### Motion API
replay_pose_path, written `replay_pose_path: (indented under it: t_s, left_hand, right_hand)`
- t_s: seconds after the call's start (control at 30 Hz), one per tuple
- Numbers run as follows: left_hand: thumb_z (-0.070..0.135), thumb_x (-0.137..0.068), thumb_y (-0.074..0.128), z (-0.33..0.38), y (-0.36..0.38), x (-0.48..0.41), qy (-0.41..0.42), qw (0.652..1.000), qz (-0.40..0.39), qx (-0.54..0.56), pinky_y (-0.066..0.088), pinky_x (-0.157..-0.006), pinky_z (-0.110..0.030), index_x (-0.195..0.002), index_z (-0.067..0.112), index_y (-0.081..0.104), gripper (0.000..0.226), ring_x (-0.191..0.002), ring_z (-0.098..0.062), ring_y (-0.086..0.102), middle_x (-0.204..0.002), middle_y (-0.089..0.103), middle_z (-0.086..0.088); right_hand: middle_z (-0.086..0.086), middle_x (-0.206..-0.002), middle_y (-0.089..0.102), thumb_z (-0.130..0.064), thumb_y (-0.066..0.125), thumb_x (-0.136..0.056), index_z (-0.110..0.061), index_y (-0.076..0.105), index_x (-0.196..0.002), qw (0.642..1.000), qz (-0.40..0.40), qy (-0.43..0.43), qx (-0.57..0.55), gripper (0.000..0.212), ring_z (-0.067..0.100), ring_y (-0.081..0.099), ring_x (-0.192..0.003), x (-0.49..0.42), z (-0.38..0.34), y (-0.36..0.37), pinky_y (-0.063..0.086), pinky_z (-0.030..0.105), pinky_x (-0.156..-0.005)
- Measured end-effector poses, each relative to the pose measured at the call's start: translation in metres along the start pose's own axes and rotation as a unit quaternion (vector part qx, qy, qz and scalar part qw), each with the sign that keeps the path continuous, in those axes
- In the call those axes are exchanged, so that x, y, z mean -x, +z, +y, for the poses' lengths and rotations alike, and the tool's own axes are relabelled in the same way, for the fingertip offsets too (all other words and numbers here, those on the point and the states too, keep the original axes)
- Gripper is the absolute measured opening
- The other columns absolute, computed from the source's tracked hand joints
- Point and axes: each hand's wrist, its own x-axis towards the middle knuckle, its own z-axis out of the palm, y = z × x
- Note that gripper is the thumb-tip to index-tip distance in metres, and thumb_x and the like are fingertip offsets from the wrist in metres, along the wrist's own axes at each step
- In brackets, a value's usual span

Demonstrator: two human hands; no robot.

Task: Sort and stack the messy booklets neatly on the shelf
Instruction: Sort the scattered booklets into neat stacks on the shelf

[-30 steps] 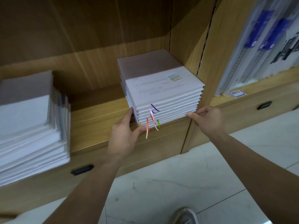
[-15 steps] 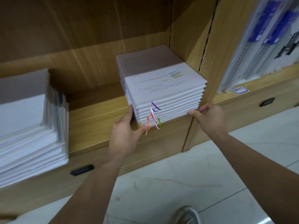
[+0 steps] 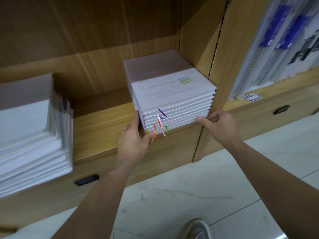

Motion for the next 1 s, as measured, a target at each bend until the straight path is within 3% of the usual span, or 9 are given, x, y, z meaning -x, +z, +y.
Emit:
replay_pose_path:
  t_s: [0.13,0.37,0.47,0.57,0.67,0.8,0.93,1.0]
  left_hand:
    - [0.056,-0.076,0.072,0.001,-0.004,-0.003,0.013,0.999,-0.029,0.025,0.051,-0.090,-0.043,-0.138,0.042,0.040,0.072,-0.109,-0.019,0.058,-0.116,0.064,0.008]
    - [0.047,-0.086,0.069,0.013,0.005,-0.002,0.008,0.999,0.041,-0.019,0.038,-0.072,-0.031,-0.132,0.033,0.048,0.053,-0.094,-0.021,0.059,-0.094,0.058,0.014]
    - [0.046,-0.084,0.071,0.014,0.002,0.000,0.019,0.999,0.027,0.002,0.041,-0.073,-0.031,-0.131,0.036,0.047,0.054,-0.097,-0.017,0.061,-0.100,0.064,0.017]
    - [0.046,-0.079,0.078,0.021,-0.004,0.000,0.014,0.996,-0.002,0.091,0.046,-0.073,-0.022,-0.130,0.040,0.048,0.060,-0.095,-0.001,0.061,-0.099,0.064,0.032]
    - [0.042,-0.084,0.075,0.026,-0.001,-0.004,0.016,0.991,0.001,0.132,0.046,-0.076,-0.021,-0.134,0.032,0.048,0.058,-0.097,-0.003,0.063,-0.098,0.063,0.033]
    - [0.038,-0.087,0.073,0.030,0.003,-0.005,0.016,0.990,0.023,0.140,0.041,-0.068,-0.009,-0.136,0.025,0.048,0.057,-0.093,-0.004,0.061,-0.096,0.060,0.032]
    - [0.040,-0.081,0.079,0.035,-0.007,-0.003,0.006,0.989,0.007,0.150,0.052,-0.081,-0.024,-0.134,0.032,0.048,0.062,-0.093,0.004,0.064,-0.096,0.063,0.032]
    - [0.038,-0.077,0.083,0.042,-0.011,-0.002,0.001,0.984,0.013,0.178,0.053,-0.083,-0.022,-0.133,0.038,0.048,0.066,-0.095,0.013,0.062,-0.101,0.065,0.034]
  right_hand:
    - [0.003,-0.073,0.069,-0.063,0.072,-0.079,-0.015,0.063,-0.079,1.000,0.010,-0.009,0.028,0.048,0.021,0.065,-0.074,-0.004,-0.003,0.001,0.046,0.032,-0.062]
    - [0.004,-0.068,0.066,-0.059,0.075,-0.078,-0.013,0.059,-0.072,0.998,0.038,0.014,0.054,0.049,0.023,0.062,-0.070,-0.011,-0.005,0.006,0.041,0.031,-0.057]
    - [0.001,-0.072,0.065,-0.058,0.078,-0.076,-0.017,0.059,-0.073,0.998,0.024,0.008,0.050,0.045,0.018,0.061,-0.073,-0.008,-0.013,-0.002,0.039,0.028,-0.055]
    - [-0.001,-0.073,0.068,-0.062,0.082,-0.069,-0.019,0.063,-0.078,1.000,-0.013,-0.004,0.003,0.047,0.016,0.064,-0.069,-0.004,-0.011,-0.012,0.044,0.028,-0.058]
    - [0.001,-0.065,0.070,-0.077,0.075,-0.061,-0.016,0.067,-0.074,0.999,-0.008,0.015,-0.049,0.063,0.019,0.065,-0.063,-0.005,-0.012,-0.011,0.051,0.035,-0.060]
    - [0.003,-0.061,0.069,-0.075,0.069,-0.070,-0.010,0.066,-0.069,0.999,0.022,0.040,-0.006,0.065,0.023,0.068,-0.067,-0.010,-0.020,-0.006,0.054,0.035,-0.065]
    - [-0.003,-0.081,0.069,-0.071,0.074,-0.071,-0.015,0.066,-0.090,0.998,0.060,0.012,0.017,0.059,0.017,0.065,-0.082,0.003,-0.028,-0.013,0.049,0.031,-0.070]
    - [-0.009,-0.091,0.068,-0.068,0.080,-0.066,-0.020,0.064,-0.105,0.995,0.099,-0.014,-0.031,0.064,0.011,0.066,-0.086,0.010,-0.032,-0.018,0.053,0.031,-0.075]
